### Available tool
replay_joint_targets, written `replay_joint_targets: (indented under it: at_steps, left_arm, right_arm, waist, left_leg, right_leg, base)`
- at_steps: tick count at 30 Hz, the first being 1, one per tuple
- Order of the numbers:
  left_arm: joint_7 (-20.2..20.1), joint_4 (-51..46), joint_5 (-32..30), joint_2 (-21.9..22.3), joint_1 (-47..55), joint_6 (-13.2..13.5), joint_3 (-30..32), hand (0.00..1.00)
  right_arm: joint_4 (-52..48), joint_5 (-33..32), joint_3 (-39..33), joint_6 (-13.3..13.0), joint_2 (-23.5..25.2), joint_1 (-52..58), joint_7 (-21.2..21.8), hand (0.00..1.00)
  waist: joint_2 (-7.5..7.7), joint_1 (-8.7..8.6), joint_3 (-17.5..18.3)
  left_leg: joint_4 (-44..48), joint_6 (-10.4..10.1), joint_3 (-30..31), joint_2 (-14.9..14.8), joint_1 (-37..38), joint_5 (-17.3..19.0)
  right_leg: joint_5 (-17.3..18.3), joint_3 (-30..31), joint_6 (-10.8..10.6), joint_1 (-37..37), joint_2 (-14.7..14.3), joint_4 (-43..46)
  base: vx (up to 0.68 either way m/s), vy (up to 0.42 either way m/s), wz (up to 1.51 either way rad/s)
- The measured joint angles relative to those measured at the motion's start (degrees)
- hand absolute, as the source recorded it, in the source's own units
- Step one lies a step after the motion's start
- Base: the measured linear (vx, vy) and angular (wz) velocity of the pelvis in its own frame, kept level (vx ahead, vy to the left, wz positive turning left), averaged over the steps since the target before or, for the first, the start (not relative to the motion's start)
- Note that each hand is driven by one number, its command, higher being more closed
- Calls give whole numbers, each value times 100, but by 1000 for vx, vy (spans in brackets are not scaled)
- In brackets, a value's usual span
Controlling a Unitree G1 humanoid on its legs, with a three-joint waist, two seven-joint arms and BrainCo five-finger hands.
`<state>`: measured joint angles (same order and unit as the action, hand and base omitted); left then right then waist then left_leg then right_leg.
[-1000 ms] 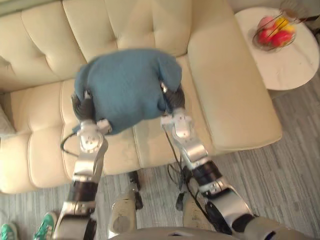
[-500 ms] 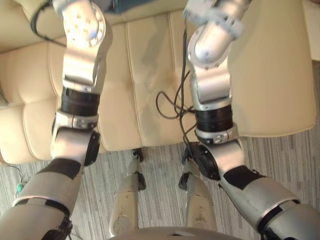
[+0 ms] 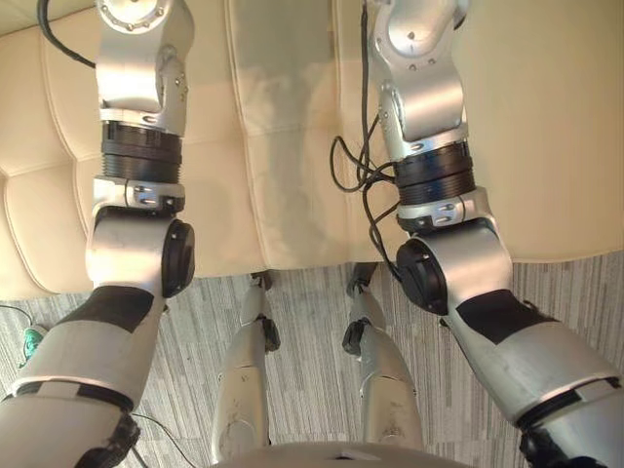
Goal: Pick up cushions and gather them together orderly.
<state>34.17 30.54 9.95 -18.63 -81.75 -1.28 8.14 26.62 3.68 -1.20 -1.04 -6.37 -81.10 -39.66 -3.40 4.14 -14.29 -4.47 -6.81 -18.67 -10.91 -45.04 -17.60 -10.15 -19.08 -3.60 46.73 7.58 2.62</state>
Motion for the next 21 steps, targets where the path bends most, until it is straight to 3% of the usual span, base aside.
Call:
replay_joint_targets:
  at_steps: [5,7,9,15,21]
  left_arm:
    - [-165,338,152,-80,31,-3,592,0]
    - [-178,415,236,-76,120,-44,821,0]
    - [-172,409,294,-46,386,-60,1029,0]
    - [28,86,616,384,1294,-65,1180,0]
    - [89,-472,1022,594,1747,189,980,0]
  right_arm:
    - [643,-456,-9,8,-151,-4,477,0]
    - [864,-592,-11,136,-148,-2,674,0]
    - [930,-619,-5,233,-155,0,922,0]
    - [896,-818,-14,257,-404,28,957,0]
    - [367,-1265,-16,219,-506,475,955,0]
  waist:
    - [5,-92,-429]
    - [5,-107,-474]
    - [3,-128,-805]
    - [13,-186,-816]
    - [17,-188,-819]
  left_leg:
    - [-2,-153,-37,-59,-323,-354]
    - [-3,-124,-38,-121,-501,-383]
    - [-2,-138,-41,-192,-545,-419]
    - [-1,-116,-43,-182,-688,-555]
    - [-1,-113,-39,-171,-778,-557]
  right_leg:
    - [-30,30,187,365,-55,93]
    - [-68,33,250,562,-126,111]
    - [-73,57,304,692,-179,244]
    - [-35,104,351,950,-133,530]
    - [88,153,389,1170,-99,714]
  base:
    - [-34,29,-4]
    - [-46,25,-22]
    - [-58,60,-13]
    - [-53,85,2]
    - [-49,50,-3]
